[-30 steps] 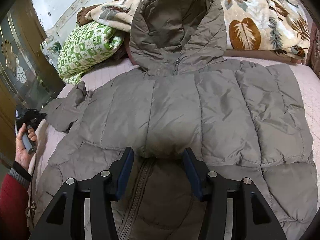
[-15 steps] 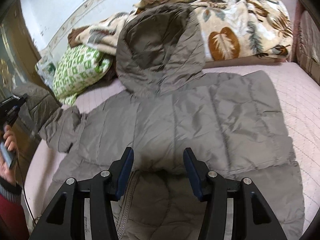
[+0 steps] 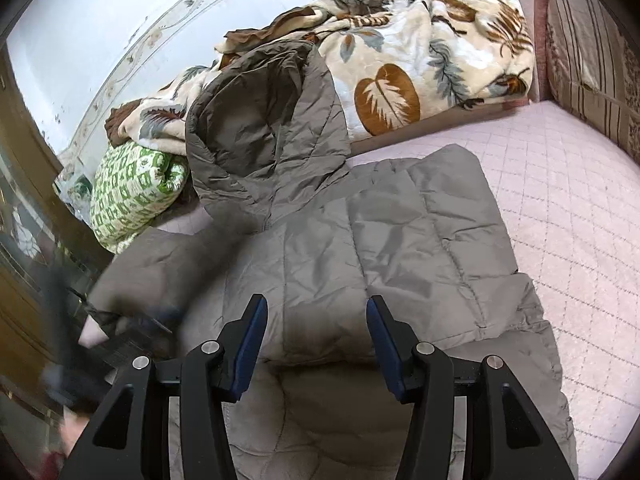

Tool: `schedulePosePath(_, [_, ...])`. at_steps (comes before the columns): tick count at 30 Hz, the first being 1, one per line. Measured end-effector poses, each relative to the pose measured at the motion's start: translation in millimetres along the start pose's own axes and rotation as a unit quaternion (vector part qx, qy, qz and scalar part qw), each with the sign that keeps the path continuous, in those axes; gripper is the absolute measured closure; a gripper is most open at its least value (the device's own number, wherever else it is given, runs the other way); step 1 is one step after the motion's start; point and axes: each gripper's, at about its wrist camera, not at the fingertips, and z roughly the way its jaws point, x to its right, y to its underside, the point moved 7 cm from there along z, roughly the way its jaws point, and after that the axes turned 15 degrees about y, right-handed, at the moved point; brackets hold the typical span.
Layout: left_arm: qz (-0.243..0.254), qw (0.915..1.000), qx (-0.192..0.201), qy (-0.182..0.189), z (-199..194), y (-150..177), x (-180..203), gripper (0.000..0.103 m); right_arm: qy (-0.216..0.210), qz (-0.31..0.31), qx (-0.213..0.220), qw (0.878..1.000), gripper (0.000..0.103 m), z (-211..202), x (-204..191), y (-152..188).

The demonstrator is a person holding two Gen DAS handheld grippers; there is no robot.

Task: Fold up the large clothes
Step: 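Fold the sleeve with the left gripper across the jacket body and release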

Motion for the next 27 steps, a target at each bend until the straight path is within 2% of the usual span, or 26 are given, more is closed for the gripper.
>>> schedulePosePath(2, [0.034, 0.9993, -0.003, -0.016, -3.1, 2.8, 12.7, 0.094, -0.015, 0.005, -0.009, 1.000, 0.043, 2.2, -1.0, -0.6])
schedulePosePath(4, [0.046, 0.9989, -0.009, -0.004, -17.1, -1.3, 24.7, 0.079, -0.041, 0.020, -0.021, 0.999, 0.033, 5.4, -2.6, -1.2])
schedulePosePath(6, [0.029, 0.9994, 0.011, 0.018, -41.5, -4.2, 24.5, 0.037, -0.073, 0.041, -0.038, 0.996, 0.032, 10.5, -7.0, 0.8])
schedulePosePath(7, [0.021, 0.9991, 0.035, 0.016, -58.6, -6.5, 25.1, 0.033, -0.091, 0.052, -0.046, 0.993, 0.032, 12.8, -11.1, 2.0])
schedulePosePath(8, [0.017, 0.9977, 0.065, 0.009, -81.3, -8.9, 24.3, 0.032, -0.104, 0.060, -0.049, 0.992, 0.032, 14.0, -14.4, 2.1])
schedulePosePath(10, [0.013, 0.9948, 0.100, -0.013, -111.5, -10.0, 15.0, 0.031, -0.133, 0.076, -0.063, 0.986, 0.032, 20.5, -24.7, 2.8])
schedulePosePath(12, [0.006, 0.9886, 0.136, -0.065, -132.9, -9.6, -8.2, 0.021, -0.155, 0.097, -0.083, 0.980, 0.032, 34.5, -36.0, 5.2])
schedulePosePath(14, [0.001, 0.9790, 0.156, -0.132, -146.7, -9.4, -41.0, 0.020, -0.172, 0.116, -0.094, 0.974, 0.032, 47.2, -44.1, 8.3])
schedulePosePath(16, [-0.013, 0.9725, 0.161, -0.167, -152.0, -13.7, -72.0, 0.020, -0.179, 0.125, -0.105, 0.970, 0.032, 61.4, -53.1, 10.9])
schedulePosePath(19, [-0.063, 0.9689, 0.166, -0.172, -158.5, -14.6, -117.1, 0.020, -0.192, 0.134, -0.114, 0.966, 0.033, 78.0, -63.1, 12.9])
schedulePosePath(21, [-0.100, 0.9700, 0.163, -0.149, -154.8, -13.0, -138.3, 0.020, -0.192, 0.136, -0.107, 0.966, 0.038, 84.6, -64.3, 10.8])
schedulePosePath(22, [-0.115, 0.9690, 0.164, -0.146, -154.2, -12.0, -144.4, 0.020, -0.198, 0.141, -0.107, 0.964, 0.049, 88.2, -65.1, 9.7])
schedulePosePath(23, [-0.132, 0.9691, 0.162, -0.131, -151.6, -10.2, -149.7, 0.020, -0.200, 0.145, -0.106, 0.963, 0.065, 90.8, -64.3, 7.9])
schedulePosePath(25, [-0.145, 0.9688, 0.165, -0.114, -153.8, -10.2, -153.1, 0.020, -0.196, 0.147, -0.112, 0.963, 0.080, 95.8, -63.4, 7.1])
schedulePosePath(27, [-0.140, 0.9669, 0.174, -0.123, -158.0, -11.2, -150.6, 0.020, -0.188, 0.148, -0.090, 0.967, 0.082, 87.6, -59.0, 1.5])
